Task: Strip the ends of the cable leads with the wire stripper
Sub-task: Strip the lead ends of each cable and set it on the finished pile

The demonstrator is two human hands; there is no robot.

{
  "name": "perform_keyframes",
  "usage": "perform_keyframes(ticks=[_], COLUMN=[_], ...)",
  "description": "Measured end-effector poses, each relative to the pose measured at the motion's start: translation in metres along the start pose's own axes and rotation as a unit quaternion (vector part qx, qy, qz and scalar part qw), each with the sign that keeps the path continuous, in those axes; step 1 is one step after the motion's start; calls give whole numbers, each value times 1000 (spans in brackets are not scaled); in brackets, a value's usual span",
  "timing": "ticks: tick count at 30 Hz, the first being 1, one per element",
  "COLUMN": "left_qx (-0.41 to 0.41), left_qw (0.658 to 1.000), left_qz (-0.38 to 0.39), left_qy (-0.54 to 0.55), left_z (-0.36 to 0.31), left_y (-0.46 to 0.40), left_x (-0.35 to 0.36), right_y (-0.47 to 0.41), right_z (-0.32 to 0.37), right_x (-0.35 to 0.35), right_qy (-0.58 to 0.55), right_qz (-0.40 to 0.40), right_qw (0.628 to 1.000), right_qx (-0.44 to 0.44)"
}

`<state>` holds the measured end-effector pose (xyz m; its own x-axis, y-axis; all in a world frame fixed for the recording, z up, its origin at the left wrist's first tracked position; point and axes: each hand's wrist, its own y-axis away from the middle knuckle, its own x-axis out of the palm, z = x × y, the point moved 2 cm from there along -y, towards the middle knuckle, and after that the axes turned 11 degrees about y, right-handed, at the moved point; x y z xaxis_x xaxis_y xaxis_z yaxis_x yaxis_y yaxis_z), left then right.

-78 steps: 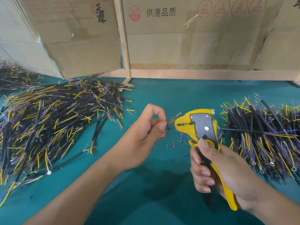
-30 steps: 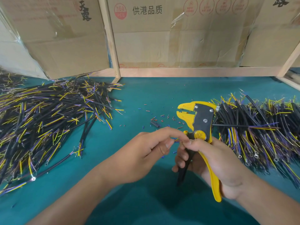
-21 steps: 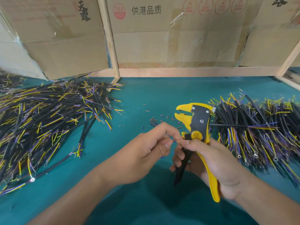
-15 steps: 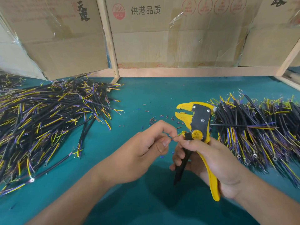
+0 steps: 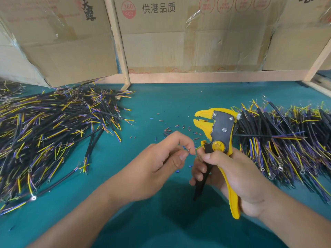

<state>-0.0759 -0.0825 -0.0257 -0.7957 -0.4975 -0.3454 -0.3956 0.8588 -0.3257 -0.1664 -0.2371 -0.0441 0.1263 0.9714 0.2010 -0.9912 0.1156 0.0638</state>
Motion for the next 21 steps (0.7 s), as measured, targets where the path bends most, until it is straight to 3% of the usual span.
perform_keyframes(ticks=[7, 21], left_qx=[24, 9], left_qw=[996, 998], left_qz=[-77, 38], left_qy=[27, -43], left_z=[-6, -6], left_y=[1, 3], left_x=[-30, -5], right_y=[-2, 2], right_z=[12, 0], right_x=[-10, 3], right_qy=[-22, -29], right_qz=[-38, 27], right_qw=[999, 999], right_qx=[-10, 22])
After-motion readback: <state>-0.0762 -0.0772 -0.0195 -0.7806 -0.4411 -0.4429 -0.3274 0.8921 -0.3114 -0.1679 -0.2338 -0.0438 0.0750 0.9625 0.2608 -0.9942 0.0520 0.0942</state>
